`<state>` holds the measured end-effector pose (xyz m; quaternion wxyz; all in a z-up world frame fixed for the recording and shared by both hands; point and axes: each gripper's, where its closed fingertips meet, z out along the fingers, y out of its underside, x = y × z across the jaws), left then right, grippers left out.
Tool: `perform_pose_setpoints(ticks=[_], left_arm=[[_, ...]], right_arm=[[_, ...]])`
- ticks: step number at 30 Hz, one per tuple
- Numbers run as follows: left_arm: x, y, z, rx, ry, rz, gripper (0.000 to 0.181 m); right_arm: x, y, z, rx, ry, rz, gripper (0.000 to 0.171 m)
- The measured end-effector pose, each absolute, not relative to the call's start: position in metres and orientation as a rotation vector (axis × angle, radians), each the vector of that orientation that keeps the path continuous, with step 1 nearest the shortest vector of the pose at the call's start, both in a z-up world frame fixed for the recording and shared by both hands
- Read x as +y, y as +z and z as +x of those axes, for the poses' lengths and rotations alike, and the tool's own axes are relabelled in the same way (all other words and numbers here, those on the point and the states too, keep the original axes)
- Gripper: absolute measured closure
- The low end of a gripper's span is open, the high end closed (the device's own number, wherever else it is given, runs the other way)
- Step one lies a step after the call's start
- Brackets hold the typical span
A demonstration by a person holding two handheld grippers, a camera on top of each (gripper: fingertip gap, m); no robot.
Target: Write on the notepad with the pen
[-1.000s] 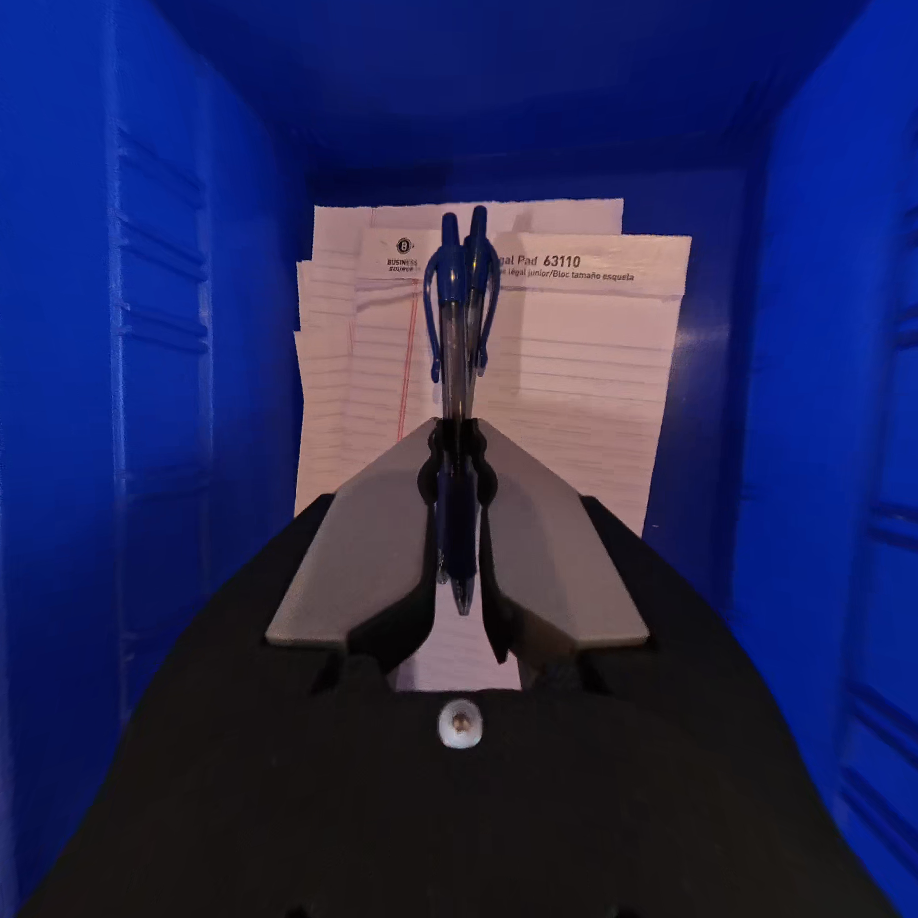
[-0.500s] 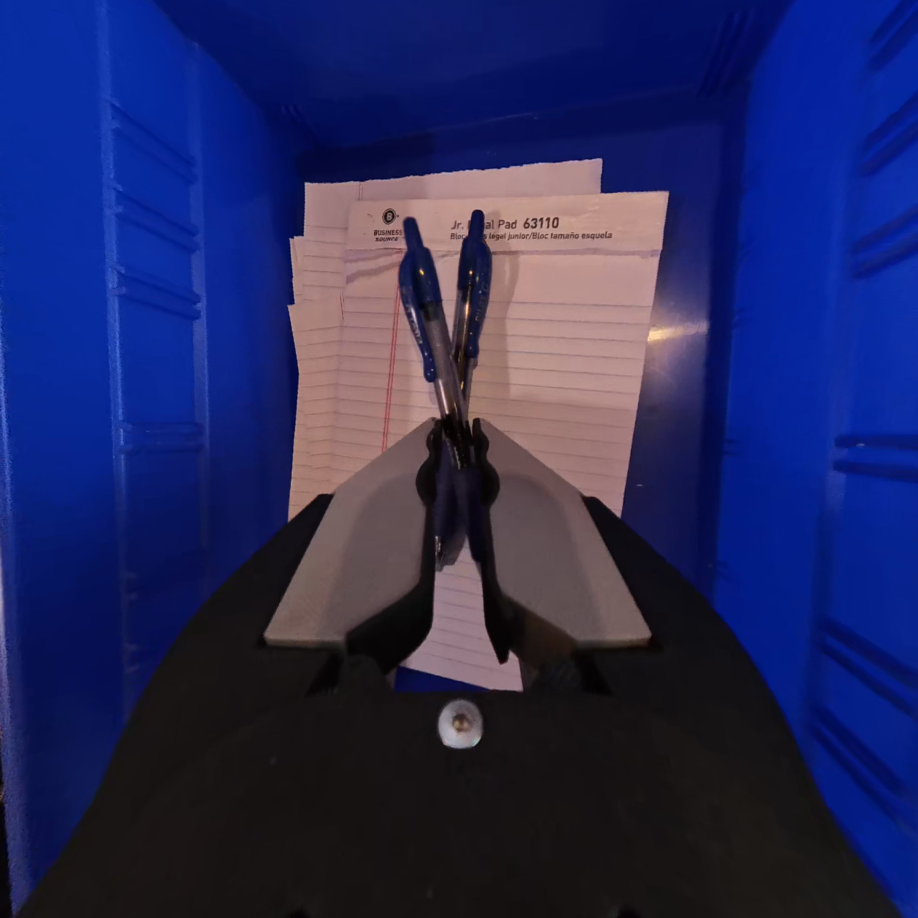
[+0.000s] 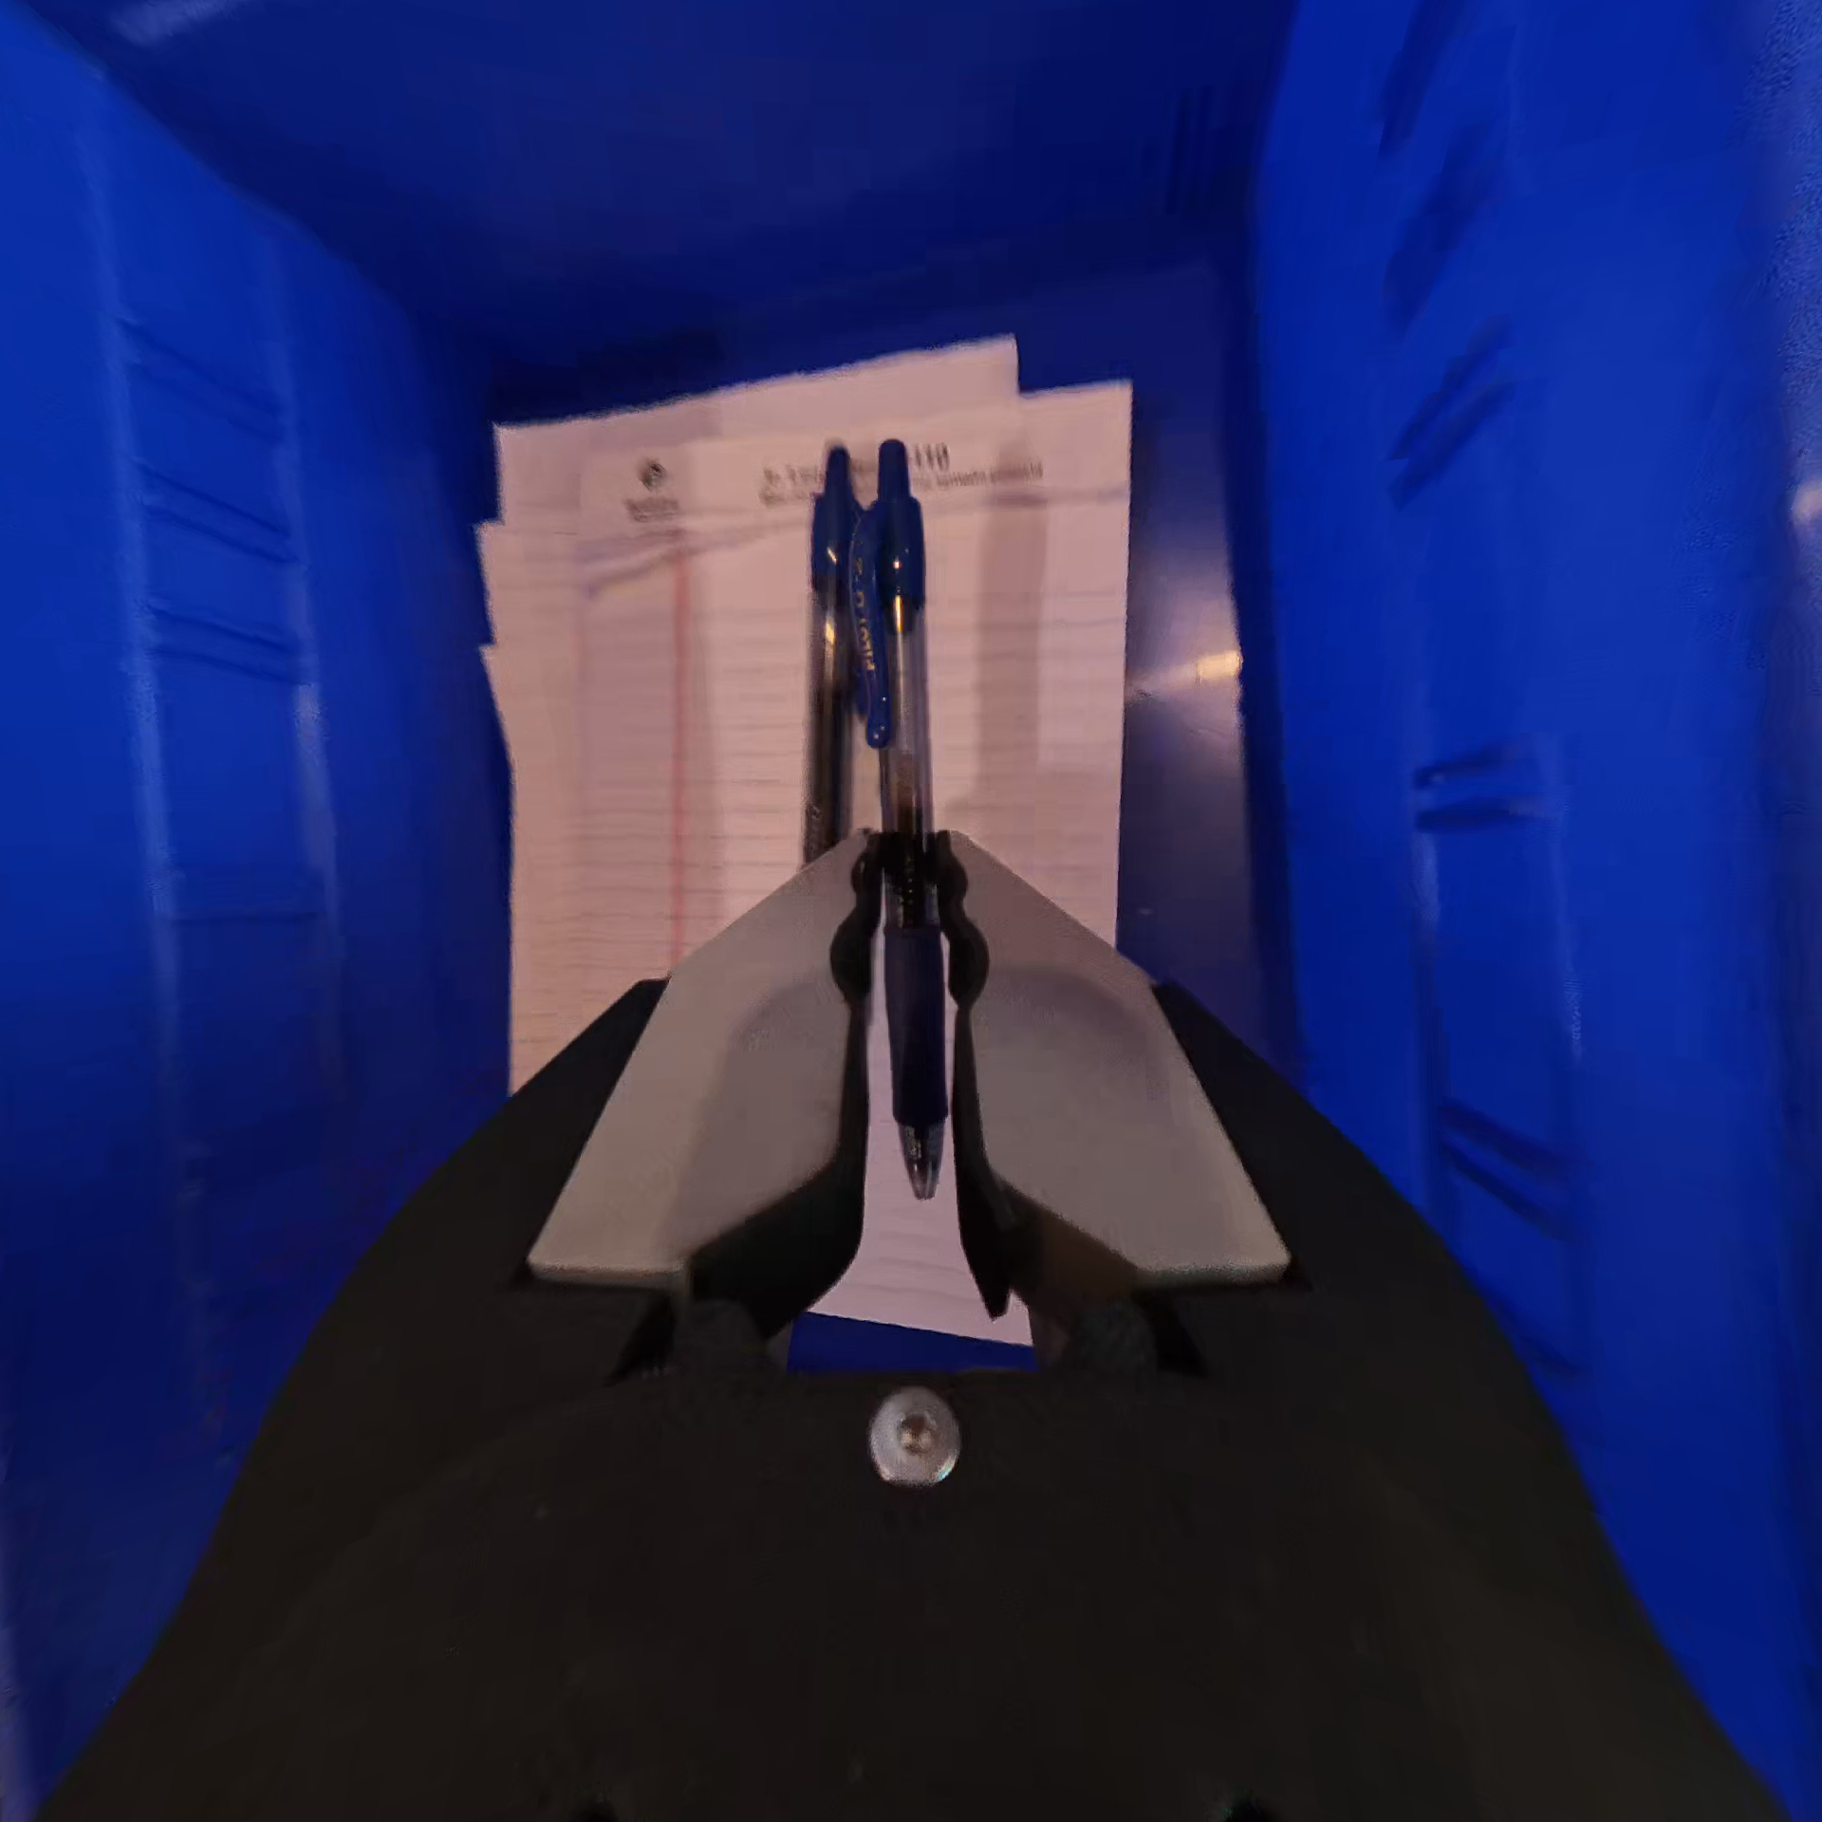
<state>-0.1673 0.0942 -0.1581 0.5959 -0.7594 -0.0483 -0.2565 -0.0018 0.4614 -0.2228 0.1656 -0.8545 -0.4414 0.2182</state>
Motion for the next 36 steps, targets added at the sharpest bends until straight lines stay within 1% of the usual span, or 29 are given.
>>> perform_pose_setpoints(ticks=[1,3,5,7,10,13,17,21,25,27,29,33,35,36], left_arm=[[0.094,-0.158,-0.167,-0.112,-0.595,-1.763,0.148],[0.094,-0.158,-0.167,-0.112,-0.594,-1.760,0.148],[0.094,-0.158,-0.168,-0.115,-0.599,-1.763,0.148],[0.094,-0.159,-0.167,-0.117,-0.606,-1.765,0.148],[0.094,-0.158,-0.168,-0.118,-0.603,-1.760,0.148],[0.095,-0.159,-0.168,-0.119,-0.602,-1.768,0.148],[0.095,-0.159,-0.168,-0.118,-0.595,-1.768,0.148],[0.094,-0.158,-0.168,-0.115,-0.587,-1.765,0.148],[0.095,-0.159,-0.167,-0.112,-0.593,-1.771,0.148],[0.094,-0.159,-0.167,-0.109,-0.589,-1.769,0.148],[0.094,-0.158,-0.168,-0.107,-0.582,-1.762,0.148],[0.093,-0.157,-0.168,-0.109,-0.583,-1.756,0.148],[0.093,-0.156,-0.168,-0.108,-0.583,-1.751,0.148],[0.093,-0.156,-0.168,-0.107,-0.584,-1.750,0.148]], right_arm=[[0.460,-0.229,-0.001,-1.269,0.611,-2.444,0.164],[0.460,-0.221,-0.005,-1.236,0.693,-2.407,0.162],[0.459,-0.214,-0.004,-1.224,0.725,-2.400,0.153],[0.468,-0.207,0.002,-1.216,0.644,-2.365,0.148],[0.469,-0.173,-0.003,-1.166,0.727,-2.244,0.147],[0.455,-0.121,-0.016,-1.126,0.849,-2.025,0.144],[0.415,-0.071,-0.033,-1.176,0.888,-1.786,0.138],[0.361,-0.053,-0.060,-1.295,0.957,-1.639,0.125],[0.285,-0.025,-0.093,-1.340,1.069,-1.322,0.123],[0.249,-0.023,-0.109,-1.329,1.106,-1.189,0.123],[0.219,-0.033,-0.126,-1.347,1.114,-1.076,0.124],[0.191,-0.069,-0.154,-1.381,1.170,-0.926,0.139],[0.188,-0.091,-0.159,-1.397,1.229,-0.966,0.133],[0.185,-0.103,-0.159,-1.411,1.242,-0.969,0.133]])
